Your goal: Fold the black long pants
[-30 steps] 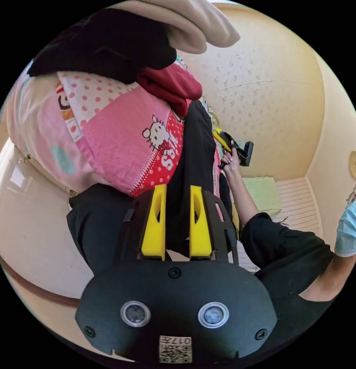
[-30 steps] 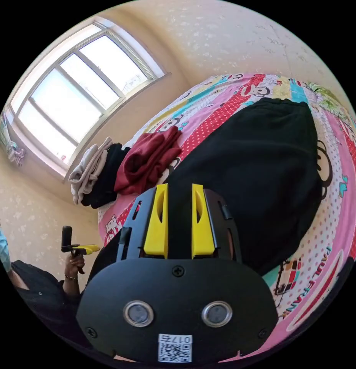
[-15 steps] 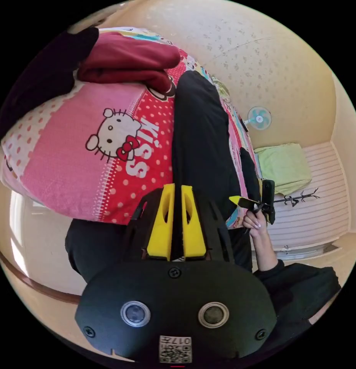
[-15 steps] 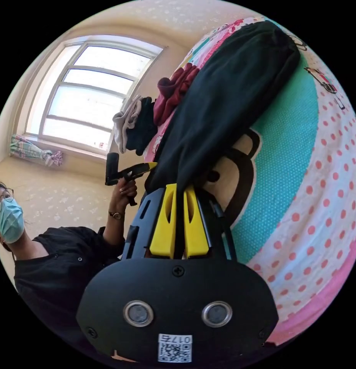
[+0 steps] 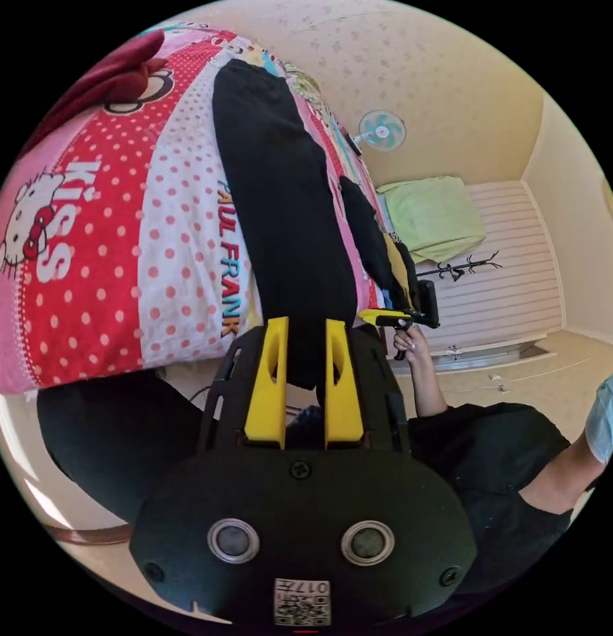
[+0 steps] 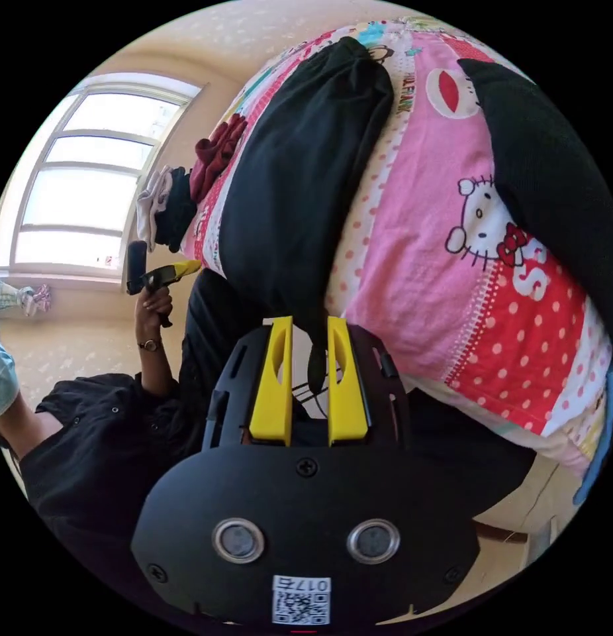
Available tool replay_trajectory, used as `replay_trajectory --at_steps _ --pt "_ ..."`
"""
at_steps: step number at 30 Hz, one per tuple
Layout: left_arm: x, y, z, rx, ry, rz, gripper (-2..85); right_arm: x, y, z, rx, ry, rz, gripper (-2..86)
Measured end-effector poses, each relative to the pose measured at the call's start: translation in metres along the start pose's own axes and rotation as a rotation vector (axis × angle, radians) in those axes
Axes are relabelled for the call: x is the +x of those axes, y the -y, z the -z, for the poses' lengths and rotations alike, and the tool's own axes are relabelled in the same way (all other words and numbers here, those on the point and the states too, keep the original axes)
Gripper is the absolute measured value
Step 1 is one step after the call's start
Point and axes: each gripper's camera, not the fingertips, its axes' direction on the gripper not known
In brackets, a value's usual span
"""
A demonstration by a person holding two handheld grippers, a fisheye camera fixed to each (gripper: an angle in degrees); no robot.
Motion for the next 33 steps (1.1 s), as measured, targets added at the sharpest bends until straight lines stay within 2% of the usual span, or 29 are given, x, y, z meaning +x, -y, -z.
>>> replay_trajectory --at_steps 4,7,10,13,17,19,21,23,24,25,27,29,30,33 --pt "0.008 0.064 0.02 0.136 0.162 -0.04 8.8 -0.022 0.095 0.053 0.23 -0.085 0.074 8.8" --pt "0.001 0.106 0.015 0.191 0.174 -0.051 8.9 -0.034 0.193 0.065 0.31 -0.16 0.081 9.5" --pt "-0.008 0.13 0.002 0.235 0.206 -0.073 8.8 -0.018 0.291 0.056 0.315 -0.223 -0.045 10.2" --pt "-0.019 0.14 -0.008 0.253 0.258 -0.071 8.8 0.023 0.361 0.028 0.237 -0.146 -0.179 9.6" --pt "-0.028 0.145 -0.008 0.273 0.242 -0.126 8.8 0.045 0.4 0.0 0.158 -0.176 -0.208 3.2" --pt "-0.031 0.145 -0.005 0.316 0.206 -0.2 8.7 0.033 0.391 0.025 0.282 -0.222 -0.144 1.7" --pt "-0.038 0.148 -0.005 0.327 0.159 -0.22 8.7 0.037 0.371 0.041 0.389 -0.22 -0.171 1.3" --pt "-0.047 0.151 -0.01 0.327 0.127 -0.197 8.9 0.052 0.367 0.033 0.375 -0.294 -0.215 1.1" --pt "-0.053 0.154 -0.014 0.32 0.115 -0.174 9.2 0.063 0.373 0.02 0.303 -0.38 -0.243 1.2" --pt "-0.059 0.158 -0.019 0.295 0.097 -0.163 10.1 0.074 0.378 0.01 0.229 -0.578 -0.37 1.4" --pt "-0.068 0.164 -0.025 0.257 0.062 -0.143 11.1 0.069 0.383 0.015 0.231 -0.713 -0.395 2.3" --pt "-0.079 0.167 -0.027 0.253 0.003 -0.121 11.1 0.035 0.386 0.03 0.361 -0.671 -0.289 4.2" --pt "-0.088 0.169 -0.027 0.258 -0.04 -0.1 10.2 0.005 0.398 0.034 0.421 -0.599 -0.169 6.3" --pt "-0.108 0.175 -0.028 0.269 -0.156 -0.053 8.5 -0.054 0.472 0.017 0.401 -0.417 -0.052 11.7"
